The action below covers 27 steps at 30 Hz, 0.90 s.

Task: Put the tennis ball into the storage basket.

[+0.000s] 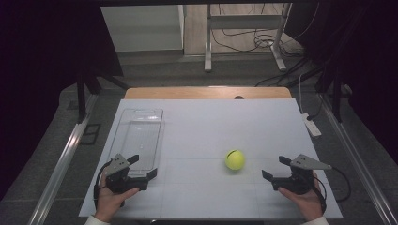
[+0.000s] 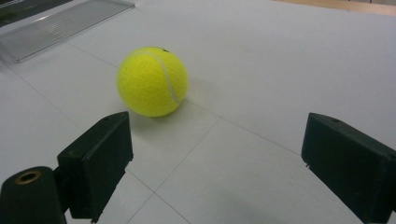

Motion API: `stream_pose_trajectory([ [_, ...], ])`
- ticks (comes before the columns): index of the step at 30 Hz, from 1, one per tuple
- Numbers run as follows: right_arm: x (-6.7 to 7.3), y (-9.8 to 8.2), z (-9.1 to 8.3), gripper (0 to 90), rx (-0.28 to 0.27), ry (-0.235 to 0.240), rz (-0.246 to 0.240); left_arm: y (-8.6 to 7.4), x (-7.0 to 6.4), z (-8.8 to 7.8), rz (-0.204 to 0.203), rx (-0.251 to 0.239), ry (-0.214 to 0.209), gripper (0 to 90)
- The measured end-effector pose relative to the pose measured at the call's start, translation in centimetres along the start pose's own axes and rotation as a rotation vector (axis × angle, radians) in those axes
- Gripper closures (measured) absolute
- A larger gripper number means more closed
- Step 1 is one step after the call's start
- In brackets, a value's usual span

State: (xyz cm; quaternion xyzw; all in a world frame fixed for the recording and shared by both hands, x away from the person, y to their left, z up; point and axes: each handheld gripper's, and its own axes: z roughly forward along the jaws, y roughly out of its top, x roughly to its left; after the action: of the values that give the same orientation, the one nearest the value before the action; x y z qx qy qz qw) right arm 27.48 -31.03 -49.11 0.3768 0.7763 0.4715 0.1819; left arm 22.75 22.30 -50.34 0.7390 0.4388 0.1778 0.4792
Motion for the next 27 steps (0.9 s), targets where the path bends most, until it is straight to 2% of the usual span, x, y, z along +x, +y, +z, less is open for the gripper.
stream_pose_trajectory([
  [12, -0.03, 0.04, 0.65, 9.7, 0.009, 0.023, -0.007, -0.23, -0.22, -0.45, 0.003, -0.003, 0.004, 8.9],
  [27, 0.21, 0.16, 0.94, 9.9, 0.013, 0.024, -0.008, -0.23, -0.32, -0.43, 0.001, 0.001, -0.008, 8.9],
])
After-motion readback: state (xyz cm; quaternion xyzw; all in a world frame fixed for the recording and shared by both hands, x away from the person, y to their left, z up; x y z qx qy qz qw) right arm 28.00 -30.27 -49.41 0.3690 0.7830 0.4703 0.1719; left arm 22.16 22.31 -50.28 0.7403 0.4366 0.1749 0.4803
